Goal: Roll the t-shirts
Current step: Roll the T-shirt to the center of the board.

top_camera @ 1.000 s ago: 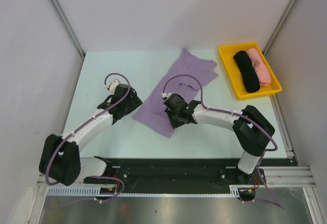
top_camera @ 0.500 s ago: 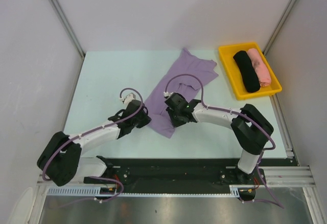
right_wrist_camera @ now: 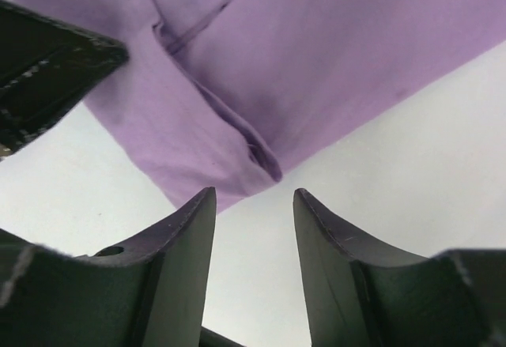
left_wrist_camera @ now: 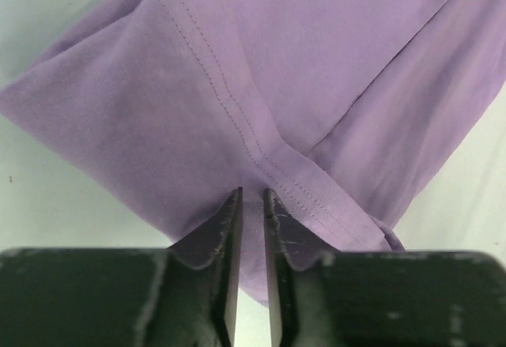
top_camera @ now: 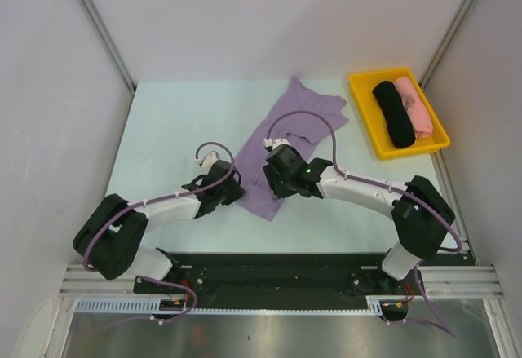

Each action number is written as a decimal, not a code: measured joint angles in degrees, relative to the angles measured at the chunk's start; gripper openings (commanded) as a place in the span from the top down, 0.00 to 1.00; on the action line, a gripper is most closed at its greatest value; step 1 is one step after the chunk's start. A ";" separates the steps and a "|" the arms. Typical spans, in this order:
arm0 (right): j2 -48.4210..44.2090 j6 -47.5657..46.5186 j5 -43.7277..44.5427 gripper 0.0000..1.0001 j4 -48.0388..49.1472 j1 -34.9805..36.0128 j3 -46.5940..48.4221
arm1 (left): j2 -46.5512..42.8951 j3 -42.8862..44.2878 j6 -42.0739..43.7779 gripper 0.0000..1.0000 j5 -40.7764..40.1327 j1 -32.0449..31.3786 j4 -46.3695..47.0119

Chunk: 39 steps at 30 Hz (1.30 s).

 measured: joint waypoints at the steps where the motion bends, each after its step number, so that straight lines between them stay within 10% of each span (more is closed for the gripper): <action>1: -0.07 0.02 0.15 0.56 0.37 0.50 0.00 | 0.22 0.00 -0.11 0.75 0.00 0.00 0.15; 24: 8.76 2.64 -1.33 0.70 5.88 0.00 -2.95 | 3.37 0.00 2.38 0.88 0.98 10.47 2.58; 39: 7.78 2.14 -1.31 0.66 5.51 0.00 -3.50 | -1.18 -1.25 5.49 0.66 1.09 13.97 2.45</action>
